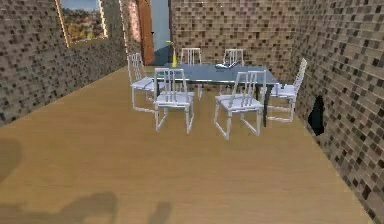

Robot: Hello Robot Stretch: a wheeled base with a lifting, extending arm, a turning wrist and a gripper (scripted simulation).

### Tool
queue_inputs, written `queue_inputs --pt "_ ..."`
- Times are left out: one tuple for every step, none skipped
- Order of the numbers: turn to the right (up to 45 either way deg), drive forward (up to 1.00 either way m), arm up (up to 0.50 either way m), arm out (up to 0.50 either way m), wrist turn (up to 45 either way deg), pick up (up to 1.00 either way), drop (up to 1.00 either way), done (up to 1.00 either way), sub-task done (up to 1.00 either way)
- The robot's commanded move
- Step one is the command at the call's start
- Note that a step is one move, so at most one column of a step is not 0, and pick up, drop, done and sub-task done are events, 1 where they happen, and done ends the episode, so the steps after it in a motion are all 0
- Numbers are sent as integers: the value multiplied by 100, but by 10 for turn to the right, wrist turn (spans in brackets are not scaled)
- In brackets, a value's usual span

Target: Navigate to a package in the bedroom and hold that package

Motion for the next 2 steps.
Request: queue_inputs --pt "-360 0 0 0 0 0 0 0 0" --pt "0 15 0 0 0 0 0 0 0"
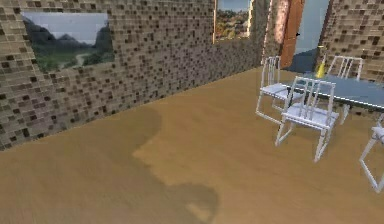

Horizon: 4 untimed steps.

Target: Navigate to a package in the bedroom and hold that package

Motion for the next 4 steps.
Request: queue_inputs --pt "120 0 0 0 0 0 0 0 0" --pt "0 100 0 0 0 0 0 0 0" --pt "0 100 0 0 0 0 0 0 0" --pt "0 100 0 0 0 0 0 0 0"
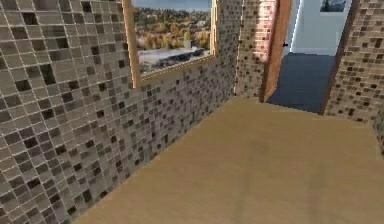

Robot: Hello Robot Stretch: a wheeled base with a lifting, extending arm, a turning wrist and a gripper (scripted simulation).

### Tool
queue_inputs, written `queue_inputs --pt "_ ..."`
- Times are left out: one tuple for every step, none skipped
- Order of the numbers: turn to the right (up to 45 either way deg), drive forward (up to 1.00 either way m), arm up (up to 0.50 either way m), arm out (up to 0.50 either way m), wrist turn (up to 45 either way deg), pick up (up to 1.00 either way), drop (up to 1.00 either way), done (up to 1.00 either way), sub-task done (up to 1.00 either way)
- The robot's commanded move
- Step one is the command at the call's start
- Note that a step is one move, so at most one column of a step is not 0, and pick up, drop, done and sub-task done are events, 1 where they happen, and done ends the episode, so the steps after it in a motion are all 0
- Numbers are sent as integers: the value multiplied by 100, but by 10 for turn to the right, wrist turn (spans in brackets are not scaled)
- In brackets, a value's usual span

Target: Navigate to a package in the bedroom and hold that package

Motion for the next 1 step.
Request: queue_inputs --pt "30 0 0 0 0 0 0 0 0"
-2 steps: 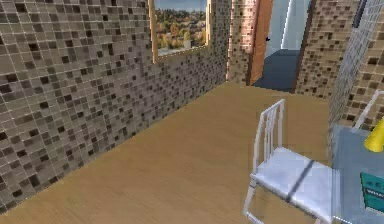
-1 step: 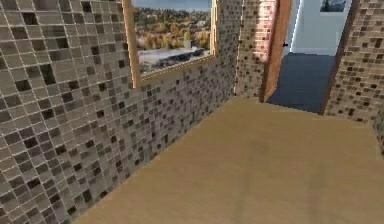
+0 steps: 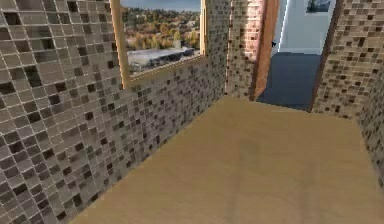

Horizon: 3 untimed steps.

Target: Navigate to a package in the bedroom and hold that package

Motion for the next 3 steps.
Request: queue_inputs --pt "-450 0 0 0 0 0 0 0 0" --pt "-450 0 0 0 0 0 0 0 0" --pt "-90 0 0 0 0 0 0 0 0"
